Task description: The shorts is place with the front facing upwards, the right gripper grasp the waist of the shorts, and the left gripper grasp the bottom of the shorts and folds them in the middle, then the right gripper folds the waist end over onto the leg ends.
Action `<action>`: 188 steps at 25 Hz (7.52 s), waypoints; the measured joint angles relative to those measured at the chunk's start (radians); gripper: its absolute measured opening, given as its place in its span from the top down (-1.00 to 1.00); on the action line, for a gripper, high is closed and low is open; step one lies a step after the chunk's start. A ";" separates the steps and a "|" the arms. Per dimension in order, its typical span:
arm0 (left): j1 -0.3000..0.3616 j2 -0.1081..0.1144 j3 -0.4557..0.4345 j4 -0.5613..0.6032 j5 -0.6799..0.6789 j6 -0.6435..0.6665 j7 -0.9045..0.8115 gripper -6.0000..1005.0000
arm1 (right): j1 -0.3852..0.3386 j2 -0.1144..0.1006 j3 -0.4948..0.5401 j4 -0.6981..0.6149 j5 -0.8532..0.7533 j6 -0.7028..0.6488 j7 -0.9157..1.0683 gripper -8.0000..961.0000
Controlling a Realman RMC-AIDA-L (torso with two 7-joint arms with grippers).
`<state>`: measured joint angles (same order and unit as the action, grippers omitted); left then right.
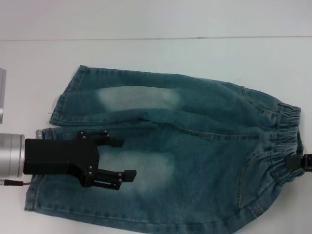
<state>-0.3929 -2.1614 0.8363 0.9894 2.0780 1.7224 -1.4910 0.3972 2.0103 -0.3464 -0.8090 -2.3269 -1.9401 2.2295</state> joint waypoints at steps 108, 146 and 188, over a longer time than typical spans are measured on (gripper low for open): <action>-0.023 0.040 -0.193 0.229 0.566 0.150 -0.966 -0.86 | 0.044 -0.064 0.023 0.056 -0.019 0.171 -0.153 0.89; -0.061 0.033 -0.139 0.180 0.561 0.121 -0.891 0.24 | 0.049 -0.068 0.010 0.056 -0.014 0.158 -0.146 0.89; -0.052 0.070 -0.298 0.163 0.355 0.143 -0.819 0.82 | 0.027 -0.086 0.166 0.163 0.060 0.183 -0.112 0.89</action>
<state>-0.4445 -2.0911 0.5386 1.1520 2.4331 1.8658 -2.3097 0.4244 1.9244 -0.1806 -0.6458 -2.2671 -1.7567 2.1176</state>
